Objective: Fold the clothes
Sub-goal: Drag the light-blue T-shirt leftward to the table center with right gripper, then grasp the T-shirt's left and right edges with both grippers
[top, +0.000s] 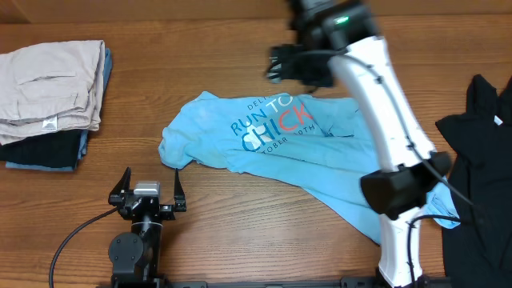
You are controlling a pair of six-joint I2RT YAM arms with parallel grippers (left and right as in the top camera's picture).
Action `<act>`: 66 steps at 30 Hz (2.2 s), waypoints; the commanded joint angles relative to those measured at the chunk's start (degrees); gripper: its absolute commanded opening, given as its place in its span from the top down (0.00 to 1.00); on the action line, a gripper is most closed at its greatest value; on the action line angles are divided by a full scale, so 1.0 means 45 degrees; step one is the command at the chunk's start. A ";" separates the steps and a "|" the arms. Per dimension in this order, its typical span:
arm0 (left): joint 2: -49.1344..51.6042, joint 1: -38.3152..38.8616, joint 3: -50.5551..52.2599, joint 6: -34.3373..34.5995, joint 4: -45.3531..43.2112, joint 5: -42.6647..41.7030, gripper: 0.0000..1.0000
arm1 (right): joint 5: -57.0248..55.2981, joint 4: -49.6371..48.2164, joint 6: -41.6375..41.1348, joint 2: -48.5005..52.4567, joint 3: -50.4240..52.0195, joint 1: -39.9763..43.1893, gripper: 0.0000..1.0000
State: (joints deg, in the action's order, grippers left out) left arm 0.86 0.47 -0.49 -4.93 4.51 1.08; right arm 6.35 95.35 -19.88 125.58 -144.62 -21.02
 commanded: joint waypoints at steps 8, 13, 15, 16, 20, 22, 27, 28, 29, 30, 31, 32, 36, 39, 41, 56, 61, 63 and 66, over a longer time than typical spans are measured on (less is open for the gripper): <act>-0.0112 0.0068 0.0049 0.0355 -0.0024 -0.0248 0.00 | 0.0466 0.0384 -0.0262 -0.4634 0.2016 0.2132 0.13; -0.0112 0.0068 0.0049 0.3555 -0.0024 -0.0257 0.00 | -0.0185 0.0359 -0.0733 -0.8830 0.8888 0.3055 0.13; -0.0112 0.0073 0.0049 0.3687 -0.0019 -0.0277 0.00 | -0.0612 -0.0049 -0.1749 -1.0234 1.1492 0.3483 0.13; -0.0112 0.0073 0.0049 0.3696 -0.0019 -0.0374 0.00 | -0.0500 -0.0335 -0.2161 -1.0928 1.2721 0.3628 0.13; -0.0112 0.0073 0.0044 0.4114 -0.0019 -0.0500 0.00 | -0.0476 -0.1472 -0.3463 -1.3075 1.7150 0.3677 0.26; -0.0112 0.0073 0.0044 0.4299 -0.0019 -0.0505 0.00 | -0.0481 -0.1855 -0.3711 -1.3338 1.8423 0.3677 0.29; -0.0112 0.0073 0.0044 0.4299 -0.0019 -0.0578 0.00 | 0.0607 -0.5144 -0.5532 -1.3333 2.2566 0.3677 0.28; -0.0112 0.0073 0.0044 0.4303 -0.0019 -0.0578 0.00 | 0.0505 -0.5489 -0.5901 -1.3333 2.2950 0.3682 0.28; -0.0112 0.0073 0.0044 0.4308 -0.0019 -0.0588 0.00 | 0.0248 -0.5829 -0.6411 -1.3333 2.3309 0.3691 0.28; -0.0112 0.0073 0.0044 0.4415 -0.0019 -0.0583 0.00 | 0.0034 -0.6135 -0.6790 -1.3333 2.3576 0.3691 0.29; -0.0112 0.0073 0.0044 0.4614 -0.0019 -0.0588 0.00 | -0.0408 -0.6358 -0.7315 -1.3333 2.3829 0.3691 0.29; -0.0112 0.0073 0.0044 0.4940 -0.0019 -0.0588 0.00 | -0.0631 -0.6479 -0.7660 -1.3333 2.3965 0.3691 0.29; -0.0112 0.0073 0.0044 0.4964 -0.0019 -0.0578 0.00 | -0.0874 -0.7053 -0.8383 -1.3333 2.4431 0.3691 0.28; -0.0112 0.0073 0.0044 0.4964 -0.0015 -0.0578 0.00 | -0.0874 -0.7524 -0.8689 -1.3333 2.5063 0.3691 0.28; -0.0112 0.0073 0.0044 0.4964 -0.0015 -0.0583 0.00 | -0.0879 -0.7606 -0.9112 -1.3333 2.5456 0.3691 0.33; 0.1452 0.0073 0.0044 0.4969 -0.0029 -0.0583 0.00 | -0.0627 -0.9131 -0.9806 -1.3333 2.6461 0.5518 0.70; 0.1462 0.0068 -0.0214 0.4964 -0.0131 -0.1875 0.00 | 0.0102 -1.0054 -0.8796 -1.3333 2.6457 0.5615 0.96; 0.1491 0.0068 -0.1030 0.4964 0.0272 -0.2511 0.00 | 0.0622 -1.0433 -0.8476 -1.3333 2.6457 0.5615 0.96; 0.2934 0.0068 -0.3623 0.4954 0.2341 -0.2501 0.00 | 0.0617 -1.0671 -0.7757 -1.3333 2.6457 0.5615 0.96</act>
State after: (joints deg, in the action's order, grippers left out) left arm 9.34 0.47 -7.33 16.67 11.81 -7.90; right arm 8.12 48.36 -58.67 66.04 -25.71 4.03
